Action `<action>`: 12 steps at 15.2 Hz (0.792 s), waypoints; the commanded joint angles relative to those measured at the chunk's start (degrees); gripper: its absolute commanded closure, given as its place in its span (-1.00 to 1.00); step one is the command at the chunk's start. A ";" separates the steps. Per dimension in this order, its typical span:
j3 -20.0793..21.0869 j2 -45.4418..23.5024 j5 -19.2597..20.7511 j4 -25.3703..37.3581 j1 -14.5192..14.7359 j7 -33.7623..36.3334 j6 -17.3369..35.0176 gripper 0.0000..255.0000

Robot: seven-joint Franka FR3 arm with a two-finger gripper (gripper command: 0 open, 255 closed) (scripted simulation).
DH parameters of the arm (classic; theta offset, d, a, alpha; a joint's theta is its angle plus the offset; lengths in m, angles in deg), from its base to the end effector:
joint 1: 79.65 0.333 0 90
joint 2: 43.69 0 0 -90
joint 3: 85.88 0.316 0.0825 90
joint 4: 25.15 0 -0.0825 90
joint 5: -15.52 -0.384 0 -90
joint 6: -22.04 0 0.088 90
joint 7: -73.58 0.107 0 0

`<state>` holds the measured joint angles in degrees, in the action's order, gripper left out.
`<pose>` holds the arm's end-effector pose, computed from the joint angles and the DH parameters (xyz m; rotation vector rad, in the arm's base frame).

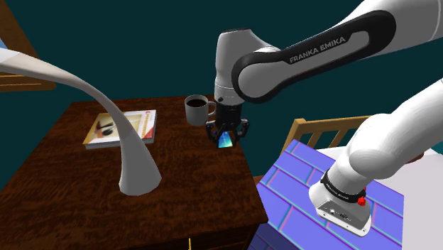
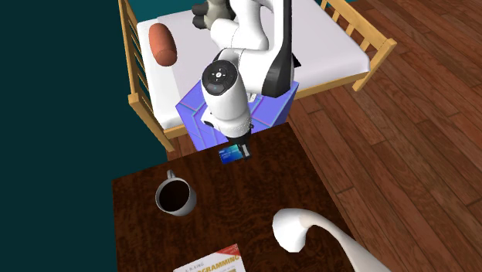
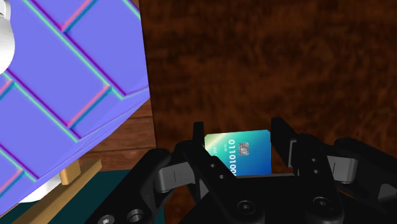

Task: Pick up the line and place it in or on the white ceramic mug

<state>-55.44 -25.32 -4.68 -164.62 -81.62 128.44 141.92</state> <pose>0.3792 0.2266 0.4029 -2.8893 1.0100 0.1954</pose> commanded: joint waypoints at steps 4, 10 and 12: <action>-0.91 2.04 0.10 2.55 0.03 0.26 -4.56 1.00; -1.89 3.71 0.42 5.88 -0.05 0.66 -9.49 1.00; -2.20 4.13 0.55 7.07 -0.09 0.82 -11.09 1.00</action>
<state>-57.58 -21.43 -4.15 -158.10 -81.75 129.07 131.62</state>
